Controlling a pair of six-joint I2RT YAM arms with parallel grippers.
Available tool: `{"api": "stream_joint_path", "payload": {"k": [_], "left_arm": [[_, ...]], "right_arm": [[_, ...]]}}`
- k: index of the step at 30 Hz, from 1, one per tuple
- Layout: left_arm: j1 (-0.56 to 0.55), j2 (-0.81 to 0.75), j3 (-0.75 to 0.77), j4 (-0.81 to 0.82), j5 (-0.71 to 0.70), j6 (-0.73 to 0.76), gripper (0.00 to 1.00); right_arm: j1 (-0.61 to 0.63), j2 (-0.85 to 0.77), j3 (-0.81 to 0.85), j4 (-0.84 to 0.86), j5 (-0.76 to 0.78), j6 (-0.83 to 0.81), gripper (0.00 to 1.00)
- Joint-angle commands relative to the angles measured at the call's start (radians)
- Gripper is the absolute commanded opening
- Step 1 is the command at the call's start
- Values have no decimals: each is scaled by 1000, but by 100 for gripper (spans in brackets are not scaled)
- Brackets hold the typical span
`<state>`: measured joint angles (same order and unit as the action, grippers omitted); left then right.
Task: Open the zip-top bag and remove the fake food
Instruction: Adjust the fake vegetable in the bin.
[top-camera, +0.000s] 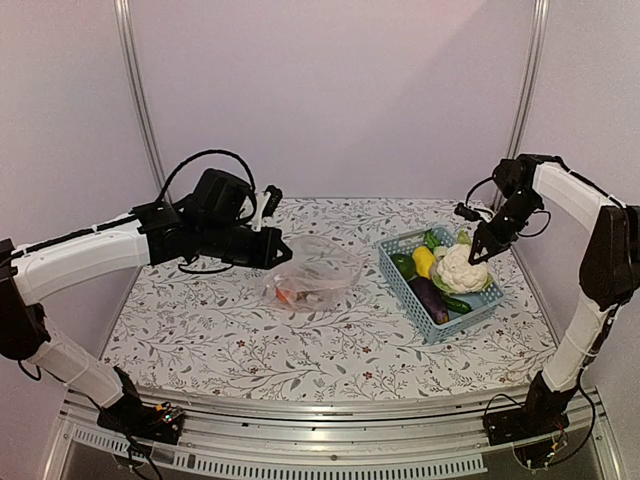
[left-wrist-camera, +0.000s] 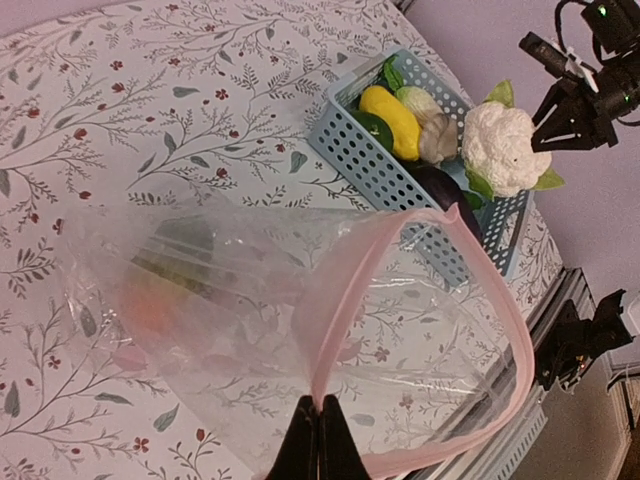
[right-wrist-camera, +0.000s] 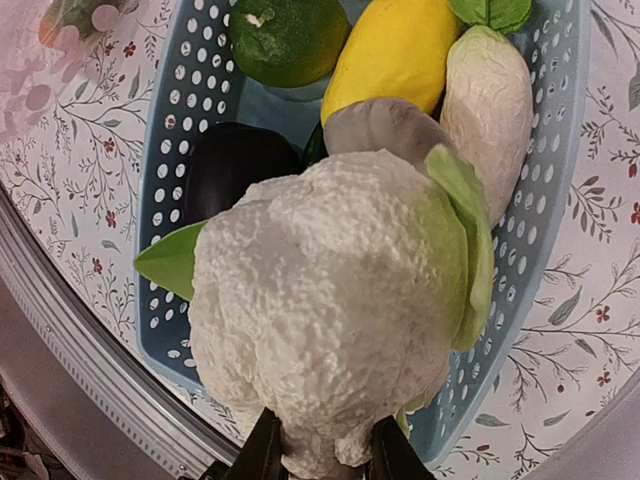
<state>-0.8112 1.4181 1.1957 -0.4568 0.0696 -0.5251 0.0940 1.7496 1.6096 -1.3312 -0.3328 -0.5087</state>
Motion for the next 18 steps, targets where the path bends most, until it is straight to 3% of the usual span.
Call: {"api": "stream_joint_path", "payload": {"k": [1,9,14,16,17,18], "left_arm": [[10,16,19,-15,12,10,0],[9,10,3,-17,18,2,0],[10,12,-4,-5,21,-1,0],[9,18,-8,7,28,-5,0],[9,23,-8,12,33,-7,0],[9,27,-10,19,38,-9,0]], "right_arm": [[-28,94,-39,-90,-109,13,23],[-28,144,-63,-32,-20,42,46],[-25,60,-6,-22,23,51,64],[-22,6,11,-20,16,63,75],[-12,-19,17,-19,12,68,91],[5,-52,14,-11,8,69,98]]}}
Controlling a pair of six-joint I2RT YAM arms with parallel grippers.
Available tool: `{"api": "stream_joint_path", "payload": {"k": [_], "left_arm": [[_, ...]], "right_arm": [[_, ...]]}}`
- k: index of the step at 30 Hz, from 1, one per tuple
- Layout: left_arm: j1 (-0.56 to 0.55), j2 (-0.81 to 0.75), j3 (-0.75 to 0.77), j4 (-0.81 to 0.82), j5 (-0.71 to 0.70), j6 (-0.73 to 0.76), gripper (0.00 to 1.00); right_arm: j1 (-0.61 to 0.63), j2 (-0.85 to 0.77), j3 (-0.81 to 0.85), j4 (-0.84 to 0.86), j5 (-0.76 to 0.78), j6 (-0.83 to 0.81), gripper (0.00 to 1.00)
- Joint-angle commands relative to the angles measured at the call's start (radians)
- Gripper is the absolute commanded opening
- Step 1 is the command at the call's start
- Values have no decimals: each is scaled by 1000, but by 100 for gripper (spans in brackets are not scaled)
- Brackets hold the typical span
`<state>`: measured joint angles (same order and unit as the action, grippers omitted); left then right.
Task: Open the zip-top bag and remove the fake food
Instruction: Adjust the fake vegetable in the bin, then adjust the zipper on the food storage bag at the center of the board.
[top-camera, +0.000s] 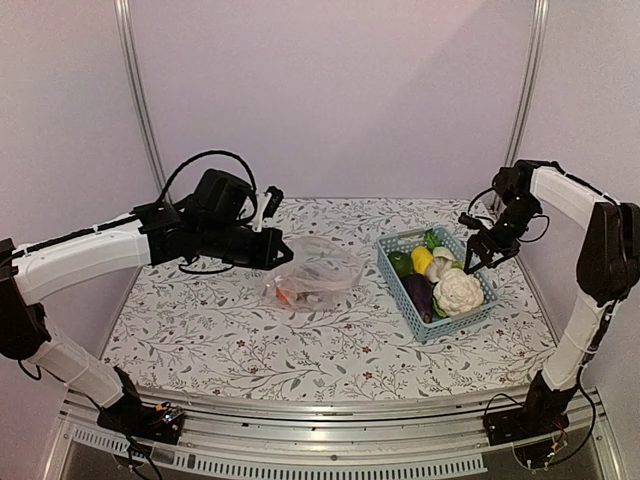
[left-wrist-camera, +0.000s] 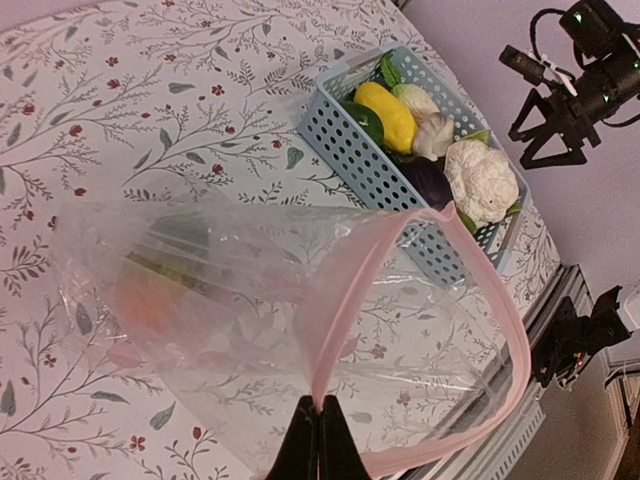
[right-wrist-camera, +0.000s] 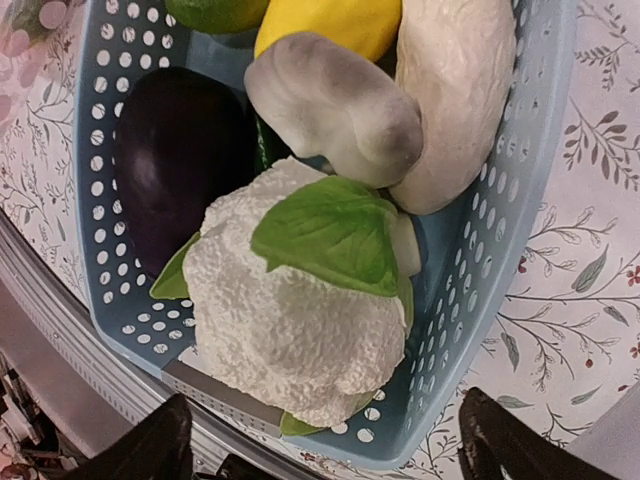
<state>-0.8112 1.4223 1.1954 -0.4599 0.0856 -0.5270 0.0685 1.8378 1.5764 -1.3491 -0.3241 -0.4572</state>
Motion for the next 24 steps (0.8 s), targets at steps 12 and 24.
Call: {"api": "stream_joint_path", "payload": {"k": [12,24], "left_arm": [[4,15,-42,161,44,-63,0],[-40,73,-15,303,57,-209,0]], "right_arm": [[310,-375,29,316,-370,90,99],[572,-82,238,396,-314,281,50]]}}
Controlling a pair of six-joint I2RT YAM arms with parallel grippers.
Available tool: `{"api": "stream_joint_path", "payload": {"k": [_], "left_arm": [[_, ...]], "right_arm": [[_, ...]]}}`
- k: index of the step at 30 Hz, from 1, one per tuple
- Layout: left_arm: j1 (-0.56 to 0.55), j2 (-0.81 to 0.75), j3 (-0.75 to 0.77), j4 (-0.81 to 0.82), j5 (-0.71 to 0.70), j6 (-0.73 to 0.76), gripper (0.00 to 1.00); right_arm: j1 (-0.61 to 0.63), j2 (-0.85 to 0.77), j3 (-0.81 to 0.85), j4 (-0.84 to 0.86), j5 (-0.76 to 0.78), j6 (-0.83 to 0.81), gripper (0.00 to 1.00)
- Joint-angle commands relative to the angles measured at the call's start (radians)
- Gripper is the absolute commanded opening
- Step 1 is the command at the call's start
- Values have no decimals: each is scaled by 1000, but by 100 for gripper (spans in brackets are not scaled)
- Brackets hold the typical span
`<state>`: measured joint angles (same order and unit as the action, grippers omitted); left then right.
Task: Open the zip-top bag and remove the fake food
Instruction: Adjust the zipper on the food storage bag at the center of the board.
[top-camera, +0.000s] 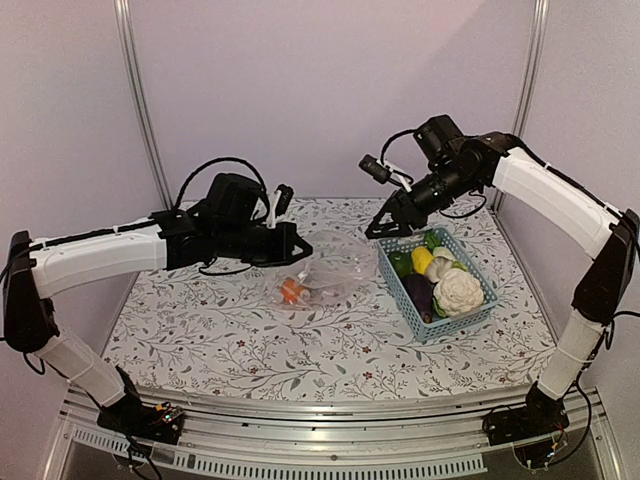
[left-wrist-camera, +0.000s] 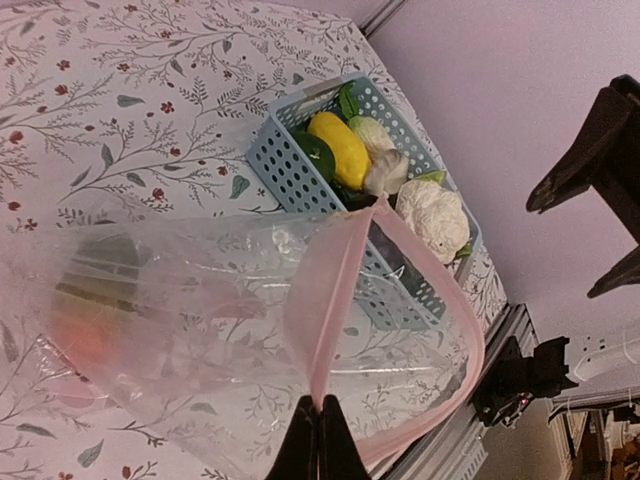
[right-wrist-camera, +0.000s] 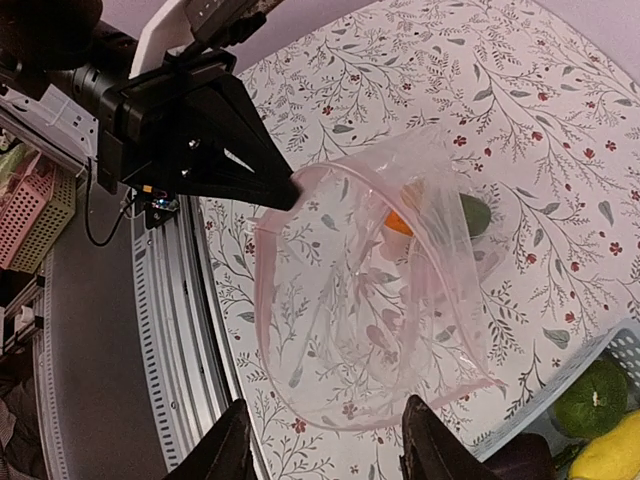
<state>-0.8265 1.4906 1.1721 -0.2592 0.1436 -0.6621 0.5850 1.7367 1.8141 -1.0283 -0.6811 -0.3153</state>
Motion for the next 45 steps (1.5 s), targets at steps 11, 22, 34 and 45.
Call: {"api": "stream_joint_path", "payload": {"k": [11,22,34,45], "left_arm": [[-48,-14,-10,190,-25,-139,0],[-80,-3,-64,300,8,-220,16],[169,-149,92,-455,-162,168,64],[405,211,139,-369,33,280,67]], "right_arm": [[156,194,-22,101,97,131,31],[157,323,7,168,191,153,25],[156,371,49,177,181,144,34],[156,470,122,178,119,176,43]]}}
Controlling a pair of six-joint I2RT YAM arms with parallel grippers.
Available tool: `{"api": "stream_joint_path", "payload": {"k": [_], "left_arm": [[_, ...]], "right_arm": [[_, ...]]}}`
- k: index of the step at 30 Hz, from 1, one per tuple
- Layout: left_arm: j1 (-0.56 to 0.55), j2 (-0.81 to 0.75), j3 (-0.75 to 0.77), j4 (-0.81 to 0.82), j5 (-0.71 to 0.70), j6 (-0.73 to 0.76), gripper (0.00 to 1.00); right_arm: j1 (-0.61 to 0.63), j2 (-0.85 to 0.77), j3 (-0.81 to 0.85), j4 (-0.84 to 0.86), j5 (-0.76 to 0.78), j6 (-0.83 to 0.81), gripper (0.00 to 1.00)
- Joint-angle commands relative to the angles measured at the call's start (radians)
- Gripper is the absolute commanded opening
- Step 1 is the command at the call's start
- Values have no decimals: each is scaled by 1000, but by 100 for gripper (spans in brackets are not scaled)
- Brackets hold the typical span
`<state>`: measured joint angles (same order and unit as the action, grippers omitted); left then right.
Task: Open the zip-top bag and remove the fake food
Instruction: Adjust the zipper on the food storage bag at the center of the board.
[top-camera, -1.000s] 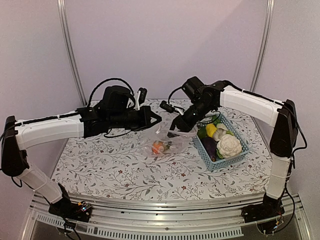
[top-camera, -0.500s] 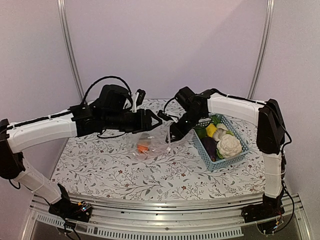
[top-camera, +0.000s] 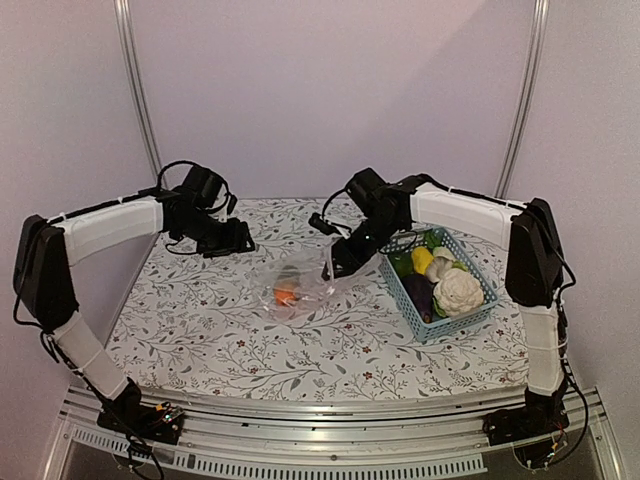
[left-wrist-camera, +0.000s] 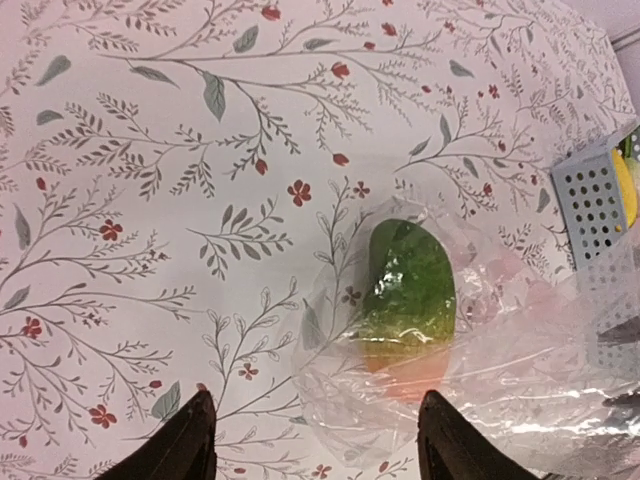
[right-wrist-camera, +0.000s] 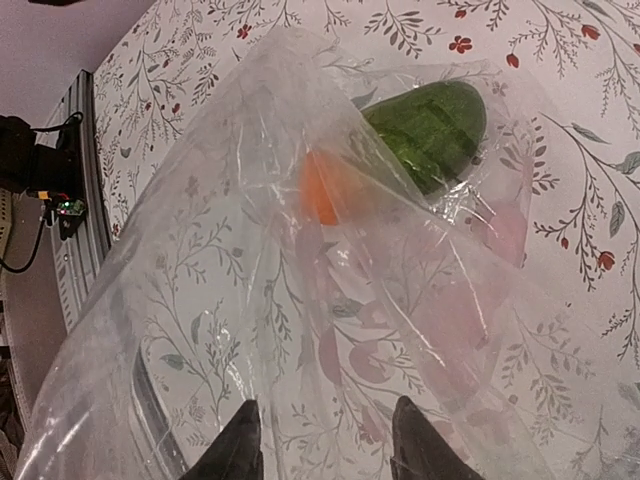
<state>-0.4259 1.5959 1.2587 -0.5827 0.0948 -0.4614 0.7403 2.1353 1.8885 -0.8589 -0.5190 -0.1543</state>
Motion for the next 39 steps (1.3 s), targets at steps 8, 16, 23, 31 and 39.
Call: {"api": "stream_joint_path", "payload": {"k": [8,16,23,31,39], "left_arm": [[17,231,-7,57,218,105,65],[50,346,7,57,301,93,37],[55,367,5,70,329,87,29],[56,422,14,103,394,63,14],[55,445,20,118,413,49,8]], "right_arm": [[2,231,189,9,-79,39,46],[1,353,324,88,-120,119,50],[1,473,451,116,-76,212,52],[1,537,509,143,-8,274,45],[2,524,449,171,-236,348,45]]}}
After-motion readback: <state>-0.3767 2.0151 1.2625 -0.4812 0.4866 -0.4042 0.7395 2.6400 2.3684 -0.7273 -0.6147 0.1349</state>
